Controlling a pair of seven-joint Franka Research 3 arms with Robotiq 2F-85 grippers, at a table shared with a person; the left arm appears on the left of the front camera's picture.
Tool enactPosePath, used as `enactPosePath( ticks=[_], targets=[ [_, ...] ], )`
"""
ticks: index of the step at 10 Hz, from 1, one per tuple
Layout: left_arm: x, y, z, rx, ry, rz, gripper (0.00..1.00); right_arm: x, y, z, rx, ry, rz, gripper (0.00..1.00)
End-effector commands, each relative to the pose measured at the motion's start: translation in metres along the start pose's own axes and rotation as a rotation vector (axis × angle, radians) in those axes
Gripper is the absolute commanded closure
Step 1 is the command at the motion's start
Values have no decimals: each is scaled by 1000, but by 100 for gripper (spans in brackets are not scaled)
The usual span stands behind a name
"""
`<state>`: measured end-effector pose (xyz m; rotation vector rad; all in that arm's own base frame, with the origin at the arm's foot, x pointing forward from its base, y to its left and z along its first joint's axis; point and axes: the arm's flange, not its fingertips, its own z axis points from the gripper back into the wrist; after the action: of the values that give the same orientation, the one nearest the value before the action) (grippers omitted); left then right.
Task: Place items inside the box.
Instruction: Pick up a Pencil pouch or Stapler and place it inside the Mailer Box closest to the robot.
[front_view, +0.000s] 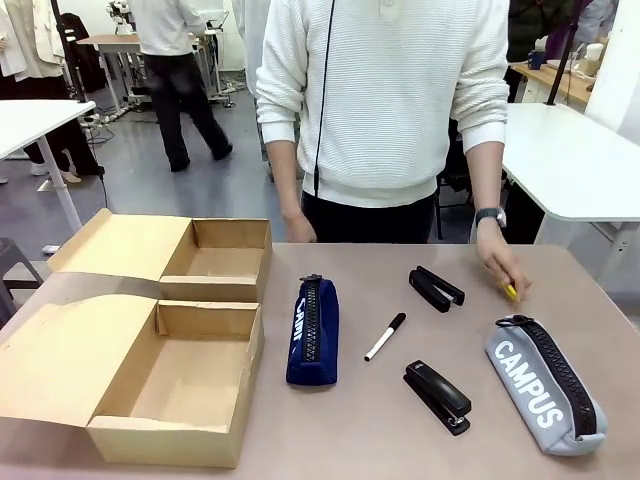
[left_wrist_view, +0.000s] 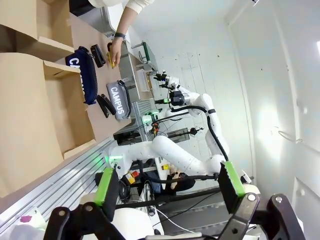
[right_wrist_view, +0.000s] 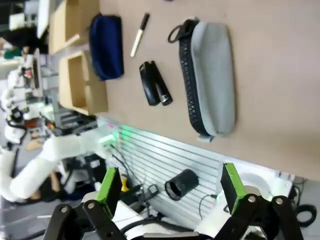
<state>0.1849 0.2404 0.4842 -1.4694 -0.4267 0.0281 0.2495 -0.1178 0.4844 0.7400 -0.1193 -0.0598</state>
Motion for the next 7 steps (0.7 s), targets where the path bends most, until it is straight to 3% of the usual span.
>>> enactPosePath(
  ticks=[1, 4, 7],
  targets=[
    [1, -3, 1, -14, -2, -22, 0, 8, -24, 12, 80, 67, -23, 0],
    [1, -3, 1, -14, -2, -22, 0, -27, -97, 66, 284, 84, -83, 0],
    [1, -3, 1, -14, -2, -22, 0, -36, -117, 63, 323, 34, -107, 0]
  ],
)
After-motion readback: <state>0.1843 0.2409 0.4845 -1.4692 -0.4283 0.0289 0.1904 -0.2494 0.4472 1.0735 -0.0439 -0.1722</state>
